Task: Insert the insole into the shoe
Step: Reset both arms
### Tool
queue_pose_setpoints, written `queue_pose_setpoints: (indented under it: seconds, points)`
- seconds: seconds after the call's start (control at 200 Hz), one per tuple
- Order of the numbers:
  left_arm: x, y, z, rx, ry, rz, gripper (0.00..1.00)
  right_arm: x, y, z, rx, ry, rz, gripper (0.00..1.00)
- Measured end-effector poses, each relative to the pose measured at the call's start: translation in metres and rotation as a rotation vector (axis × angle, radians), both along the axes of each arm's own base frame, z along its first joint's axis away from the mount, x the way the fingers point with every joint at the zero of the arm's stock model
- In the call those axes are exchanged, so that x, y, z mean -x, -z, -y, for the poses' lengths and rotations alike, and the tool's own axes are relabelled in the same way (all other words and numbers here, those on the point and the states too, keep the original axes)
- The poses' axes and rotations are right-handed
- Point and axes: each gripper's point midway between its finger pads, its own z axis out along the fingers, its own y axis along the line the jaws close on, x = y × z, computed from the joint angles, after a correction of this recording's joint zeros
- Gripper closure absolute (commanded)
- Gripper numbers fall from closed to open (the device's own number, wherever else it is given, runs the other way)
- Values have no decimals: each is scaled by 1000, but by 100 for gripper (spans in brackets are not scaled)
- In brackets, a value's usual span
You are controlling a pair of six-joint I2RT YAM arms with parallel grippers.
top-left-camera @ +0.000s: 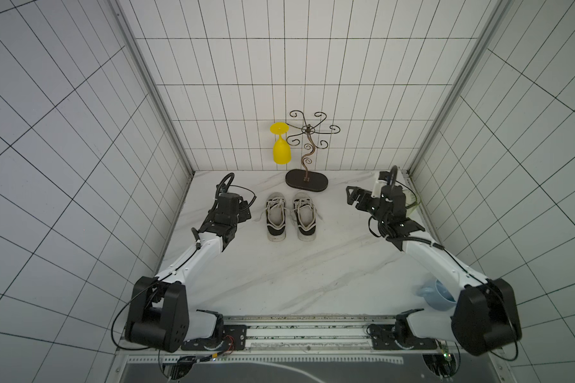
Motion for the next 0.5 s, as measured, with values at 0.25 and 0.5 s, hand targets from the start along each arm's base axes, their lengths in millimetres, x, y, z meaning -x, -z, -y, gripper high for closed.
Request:
queue_pose_setpoints:
  seconds: [0.25,0.5]
  points:
    - [24,54,-45,-150,-28,22,4,8,59,105,255,335,4,1]
    - [-6,59,-27,-84,65,176,2,47,83,150,289,430,63,1]
